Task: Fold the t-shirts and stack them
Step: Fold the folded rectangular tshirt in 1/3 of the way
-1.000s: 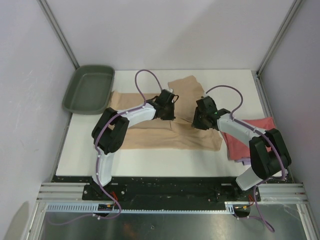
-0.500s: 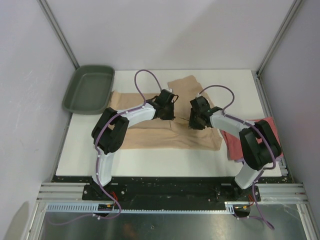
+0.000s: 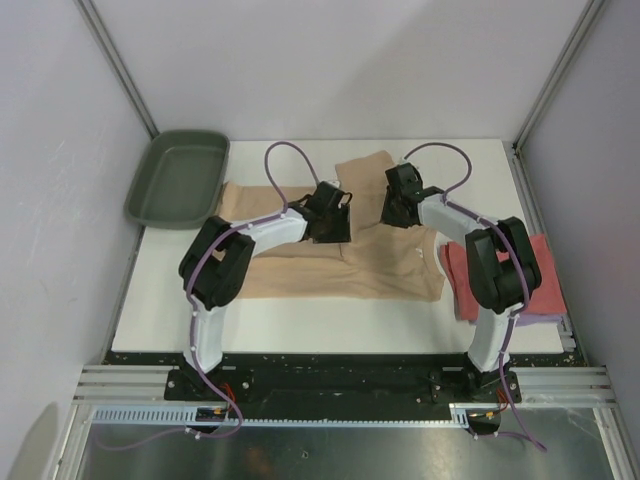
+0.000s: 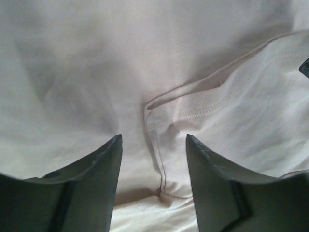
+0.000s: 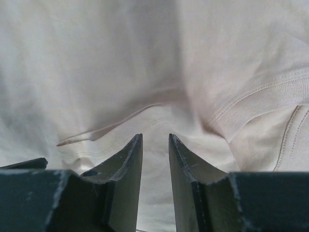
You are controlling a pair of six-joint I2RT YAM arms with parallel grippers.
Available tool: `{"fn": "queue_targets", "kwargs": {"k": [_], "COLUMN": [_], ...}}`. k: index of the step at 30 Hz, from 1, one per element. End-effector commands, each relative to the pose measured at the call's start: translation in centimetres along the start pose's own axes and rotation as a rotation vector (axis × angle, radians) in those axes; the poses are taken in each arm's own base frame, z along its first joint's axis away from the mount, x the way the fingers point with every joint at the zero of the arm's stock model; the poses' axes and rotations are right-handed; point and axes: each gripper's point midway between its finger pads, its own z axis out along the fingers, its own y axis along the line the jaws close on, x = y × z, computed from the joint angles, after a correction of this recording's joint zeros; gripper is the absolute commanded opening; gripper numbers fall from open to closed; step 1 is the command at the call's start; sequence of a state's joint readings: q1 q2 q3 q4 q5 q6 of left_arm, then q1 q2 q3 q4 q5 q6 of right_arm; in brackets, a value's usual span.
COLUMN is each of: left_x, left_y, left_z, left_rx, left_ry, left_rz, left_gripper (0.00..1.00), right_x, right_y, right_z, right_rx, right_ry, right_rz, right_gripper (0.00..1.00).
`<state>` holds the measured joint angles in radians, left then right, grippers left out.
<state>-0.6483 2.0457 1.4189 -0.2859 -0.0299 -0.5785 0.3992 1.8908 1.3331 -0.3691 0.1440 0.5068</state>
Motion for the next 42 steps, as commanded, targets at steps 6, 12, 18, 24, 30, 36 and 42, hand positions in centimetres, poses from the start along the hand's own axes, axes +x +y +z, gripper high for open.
{"fn": "queue_targets", "kwargs": {"k": [6, 12, 18, 24, 30, 36, 42], "left_x": [-5.1, -2.1, 3.1, 6.2, 7.2, 7.1, 9.6], "left_y": [2.3, 7.4, 11.2, 15.1, 18.5, 20.0, 21.5], "left_z": [-8.6, -11.6, -12.1, -12.8, -13.5, -13.4, -12.7], "left_rx": [0.007, -0.038, -0.09, -0.165, -0.222, -0.272, -0.339], "left_ry": [-0.206, -0.192, -0.124, -0.117, -0.132, -0.142, -0.094], "left_rz": [-0.069, -0.205, -0.304, -0.402, -0.482, -0.512, -0.609], "left_gripper": [0.65, 0.55, 0.5, 0.48, 0.47, 0.47, 0.47], "right_x": [-2.7, 1.1, 6.1, 8.9, 10.9, 12.2, 14.6], "right_y": [-0.8, -2.2, -4.4, -6.6, -8.5, -10.5, -12.1], "right_z": [-4.2, -7.8, -9.1, -9.4, -9.1, -8.6, -8.2], "right_rx": [0.034, 0.01, -0.008, 0.0, 0.019, 0.056, 0.094], "right_ry": [-0.055, -0.002, 0.053, 0.078, 0.111, 0.12, 0.167], "right_rz": [0.02, 0.088, 0.162, 0.217, 0.252, 0.286, 0.32], "right_gripper": [0.34, 0.34, 0.34, 0.34, 0.34, 0.34, 0.34]}}
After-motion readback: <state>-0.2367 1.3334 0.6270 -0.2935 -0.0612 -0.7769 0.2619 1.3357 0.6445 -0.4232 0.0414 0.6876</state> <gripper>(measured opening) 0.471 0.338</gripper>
